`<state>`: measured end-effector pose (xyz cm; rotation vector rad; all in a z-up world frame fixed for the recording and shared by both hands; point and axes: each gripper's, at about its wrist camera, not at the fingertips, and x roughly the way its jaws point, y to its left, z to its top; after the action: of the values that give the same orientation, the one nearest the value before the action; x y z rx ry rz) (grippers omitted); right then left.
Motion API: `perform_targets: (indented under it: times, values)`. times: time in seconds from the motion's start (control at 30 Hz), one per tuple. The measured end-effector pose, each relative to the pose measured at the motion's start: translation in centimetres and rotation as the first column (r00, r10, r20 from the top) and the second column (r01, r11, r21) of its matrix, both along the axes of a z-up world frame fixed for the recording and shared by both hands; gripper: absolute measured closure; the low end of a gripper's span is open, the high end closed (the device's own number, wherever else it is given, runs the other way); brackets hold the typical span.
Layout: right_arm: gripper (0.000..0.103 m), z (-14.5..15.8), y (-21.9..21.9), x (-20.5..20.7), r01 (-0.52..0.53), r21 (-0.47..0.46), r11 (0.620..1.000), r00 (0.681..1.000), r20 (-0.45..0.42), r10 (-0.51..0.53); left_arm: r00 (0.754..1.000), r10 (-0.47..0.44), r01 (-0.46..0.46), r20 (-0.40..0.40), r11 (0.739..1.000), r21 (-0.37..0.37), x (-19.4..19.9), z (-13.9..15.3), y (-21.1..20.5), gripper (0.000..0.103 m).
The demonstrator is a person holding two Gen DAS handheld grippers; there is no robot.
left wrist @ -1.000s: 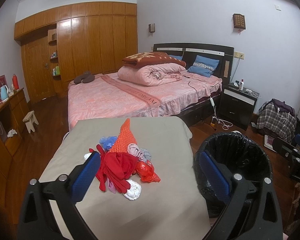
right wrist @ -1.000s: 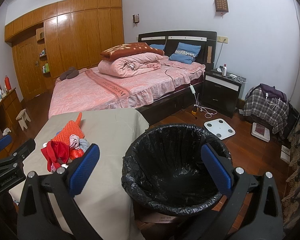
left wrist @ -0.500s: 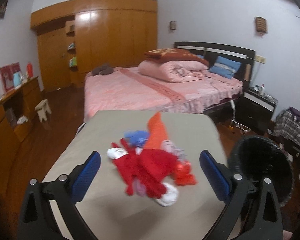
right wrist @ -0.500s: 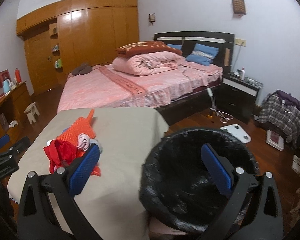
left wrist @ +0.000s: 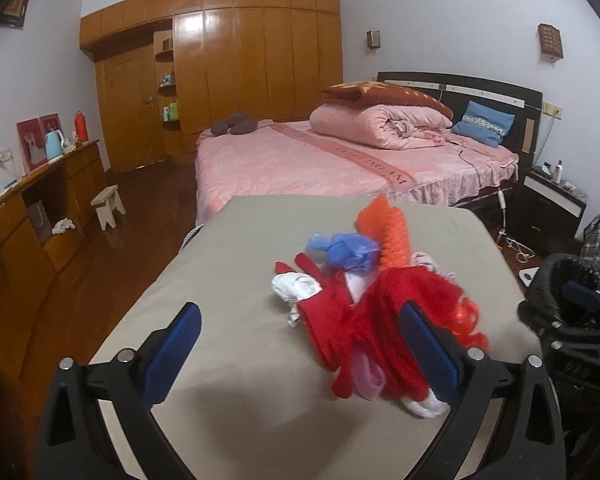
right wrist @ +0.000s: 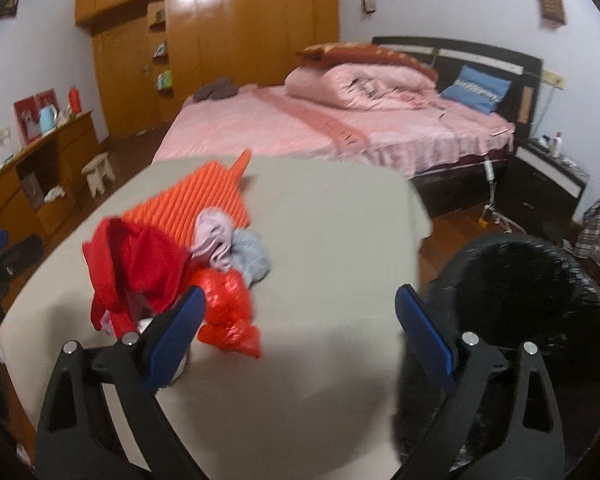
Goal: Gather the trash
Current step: 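Grasp the red plastic bag with the right tool while the left tool grasps red cloth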
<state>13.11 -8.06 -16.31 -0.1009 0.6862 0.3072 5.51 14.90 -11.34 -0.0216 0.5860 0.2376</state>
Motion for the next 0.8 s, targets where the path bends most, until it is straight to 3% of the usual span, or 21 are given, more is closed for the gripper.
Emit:
perform_targets:
  times: [0.4,0.47,0.57,0.6,0.7,0.8]
  values:
    - [0.028,-2.9,3.9,2.1,-0.103,-0.032,0.994,0.991,-0.086,0.100,0.999,0.022,-0.023,-0.030,1.000,-0.010,1.3,-1.6,1.9,0.009]
    - [0.035,-3.5,4.2,2.5,-0.110,-0.024,0.994,0.989,-0.105,0.107,0.999,0.022,-0.023,-0.032,1.000,-0.015,1.2,-1.6,1.9,0.009]
    - [0.057,-4.0,4.4,2.4,-0.168,0.024,0.985,0.974,-0.148,0.170,0.999,0.019,-0.020,-0.041,1.000,-0.024,1.3,-1.7,2.0,0.009]
    - [0.072,-4.0,4.4,2.3,-0.183,0.039,0.982,0.970,-0.156,0.187,0.999,0.016,-0.018,-0.042,0.999,-0.028,1.3,-1.7,1.9,0.010]
    - [0.082,-3.4,4.4,1.7,-0.215,0.056,0.975,0.963,-0.151,0.221,0.999,0.000,-0.002,-0.039,0.999,-0.042,1.3,-1.4,1.5,0.013]
    - [0.083,-2.7,3.8,1.4,-0.214,0.062,0.975,0.965,-0.139,0.221,0.999,-0.025,0.023,-0.032,0.998,-0.059,1.3,-1.2,0.8,0.017]
